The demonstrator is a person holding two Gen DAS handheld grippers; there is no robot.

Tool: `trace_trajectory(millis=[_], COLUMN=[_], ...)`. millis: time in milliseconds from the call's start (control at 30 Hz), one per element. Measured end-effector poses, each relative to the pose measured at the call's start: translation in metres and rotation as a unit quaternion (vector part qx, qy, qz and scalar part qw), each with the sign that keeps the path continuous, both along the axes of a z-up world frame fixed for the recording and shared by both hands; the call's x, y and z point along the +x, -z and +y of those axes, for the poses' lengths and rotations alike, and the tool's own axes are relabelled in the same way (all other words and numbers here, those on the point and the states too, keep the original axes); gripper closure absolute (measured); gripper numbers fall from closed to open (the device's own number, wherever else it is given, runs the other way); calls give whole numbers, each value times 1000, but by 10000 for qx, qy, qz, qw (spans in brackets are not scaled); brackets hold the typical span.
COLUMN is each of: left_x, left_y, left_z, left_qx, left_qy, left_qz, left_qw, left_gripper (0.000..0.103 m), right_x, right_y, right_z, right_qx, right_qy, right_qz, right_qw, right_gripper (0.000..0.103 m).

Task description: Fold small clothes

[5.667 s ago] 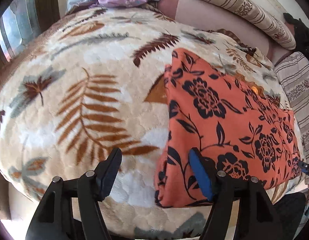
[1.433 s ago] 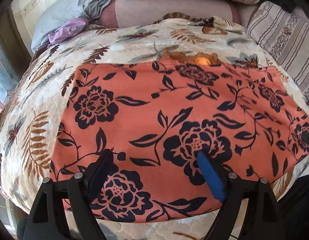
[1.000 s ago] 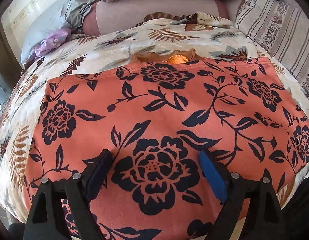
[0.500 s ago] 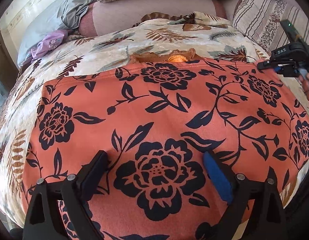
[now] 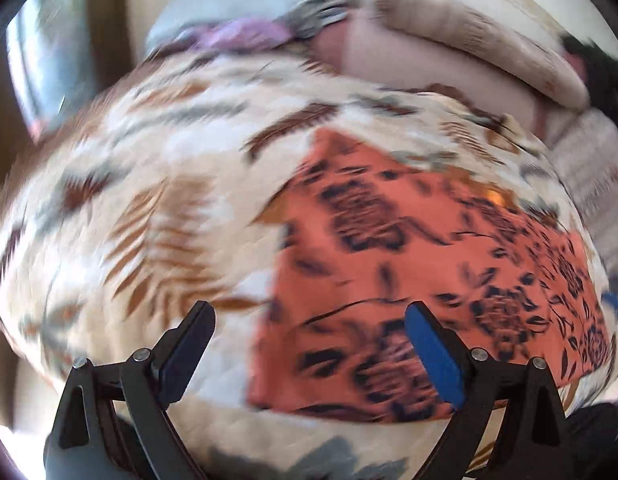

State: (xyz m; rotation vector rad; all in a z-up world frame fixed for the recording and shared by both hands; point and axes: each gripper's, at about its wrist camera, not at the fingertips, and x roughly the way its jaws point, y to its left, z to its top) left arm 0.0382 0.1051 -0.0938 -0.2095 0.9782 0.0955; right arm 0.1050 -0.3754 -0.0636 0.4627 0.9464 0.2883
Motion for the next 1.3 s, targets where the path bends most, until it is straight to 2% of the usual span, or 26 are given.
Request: trace_trajectory(millis=[67,100,133,167,200,233,300,400,467,533,600,733,867,900,967,1000,1133,1200,1300], left_x=[-6,-6,-5,-8,-11,-14,-23,-29,-28,-18,4,75,142,156,168,172,172,163,136], left_y=[15,27,36,33,31,29,33,34,20,0,-14,-14,19,30,38,36,26,17,-5], left_z=[17,20,21,23,22,23,28,36,32,25,20,10,10,15,27,32,52,50,45], left_qx=[-354,-539,-703,-746,-869,-1002,-1179,-1392,-1095,-808,-684,-545,-551,-489,-619,-567,-714,-488,-73], left_qy=[-67,92,169,152,182,163,108,-15,-44,91,272,477,273,122,-119,-256,-856,-829,-851], left_qz=[284,559,797,726,827,862,950,931,829,522,248,252,709,861,804,755,703,599,205], left_qw=[9989,9969,9942,9945,9926,9911,9884,9859,9905,9953,9970,9971,9956,9950,9948,9952,9913,9936,9961], left_gripper=[13,45,55,61,72,76,76,70,62,43,34,33,34,38,41,45,46,46,46], right_x=[-13,-16,-17,-14,-15,-16,-16,-15,-15,-14,-17,-21,-21,-22,-22,-22,-22,-22,-24], right_y=[13,23,33,45,52,52,53,57,58,57,56,59,62,63,65,66,68,68,68], right_z=[24,32,35,37,35,34,30,22,21,22,22,15,7,5,1,-1,-4,-4,-4], right_qx=[-160,-250,-282,-289,-249,-174,-36,172,182,172,208,460,776,874,1023,1096,1233,1222,1212], right_qy=[-225,-250,-242,-204,-140,-76,9,26,14,-10,-4,50,30,21,-8,-15,-23,-18,20], right_qz=[90,197,343,495,505,432,487,543,510,450,377,257,194,183,161,158,141,127,95], right_qw=[9996,9992,9987,9981,9983,9989,9988,9984,9985,9988,9991,9986,9968,9960,9946,9939,9923,9924,9926], right_gripper=[39,39,39,39,39,39,39,39,38,37,36,35,35,35,35,35,35,35,35])
